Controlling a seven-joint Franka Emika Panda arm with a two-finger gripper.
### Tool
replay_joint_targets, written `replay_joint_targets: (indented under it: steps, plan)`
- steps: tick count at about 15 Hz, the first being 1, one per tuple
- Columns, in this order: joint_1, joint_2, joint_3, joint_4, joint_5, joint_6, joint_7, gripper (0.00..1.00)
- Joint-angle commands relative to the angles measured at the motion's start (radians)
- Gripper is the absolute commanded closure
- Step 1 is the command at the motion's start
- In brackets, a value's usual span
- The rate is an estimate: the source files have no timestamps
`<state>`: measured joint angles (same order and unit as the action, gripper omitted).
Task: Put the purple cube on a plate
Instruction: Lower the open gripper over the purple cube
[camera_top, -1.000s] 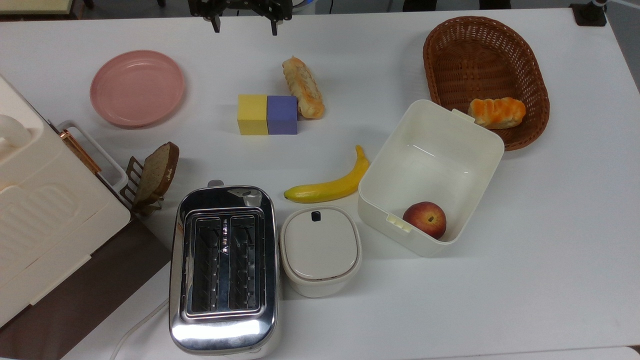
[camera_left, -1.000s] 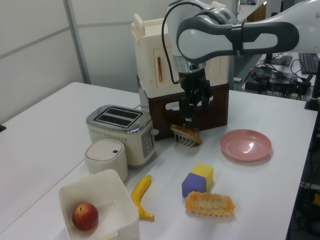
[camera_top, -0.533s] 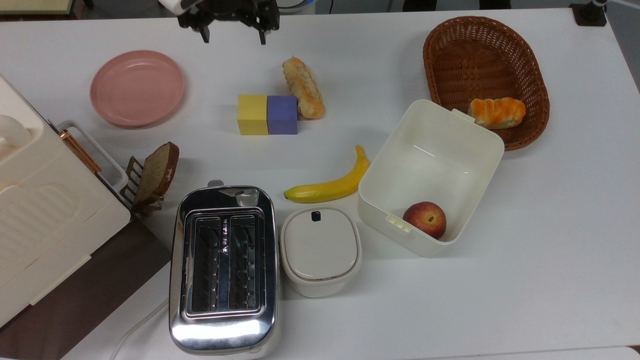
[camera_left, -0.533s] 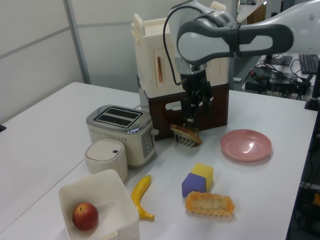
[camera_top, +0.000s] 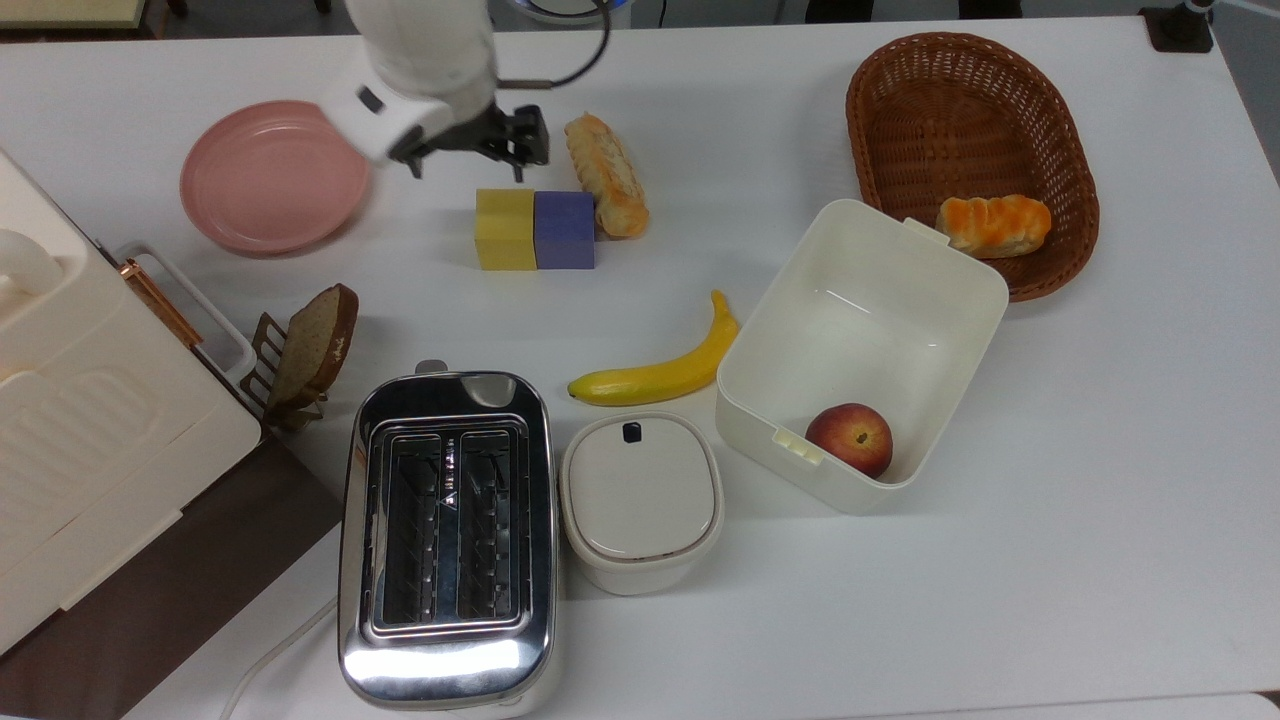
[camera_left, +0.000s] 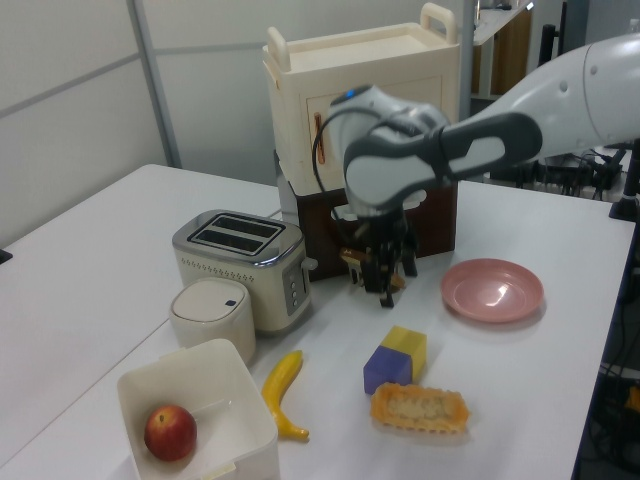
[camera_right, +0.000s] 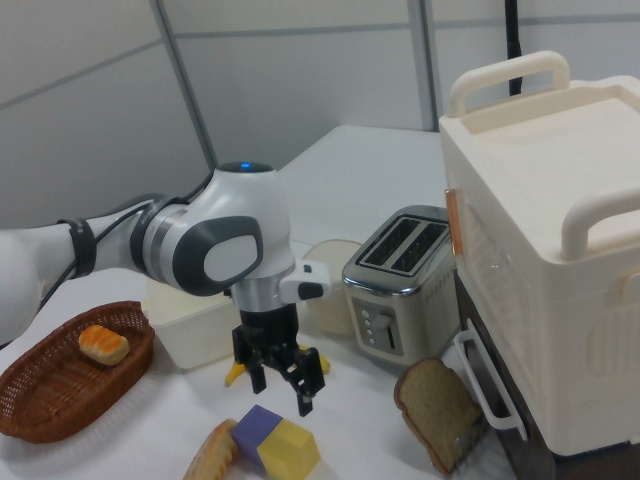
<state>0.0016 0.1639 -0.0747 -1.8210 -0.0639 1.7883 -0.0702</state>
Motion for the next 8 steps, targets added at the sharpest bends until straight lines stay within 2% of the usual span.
replay_joint_targets:
  steps: [1, 4, 8]
  plan:
    - [0.078, -0.035, -0.008, -0.086, -0.017, 0.037, 0.012, 0.0]
    - [0.124, -0.009, -0.007, -0.138, -0.017, 0.147, 0.085, 0.0]
    - [0.136, 0.034, -0.007, -0.144, -0.017, 0.189, 0.119, 0.0]
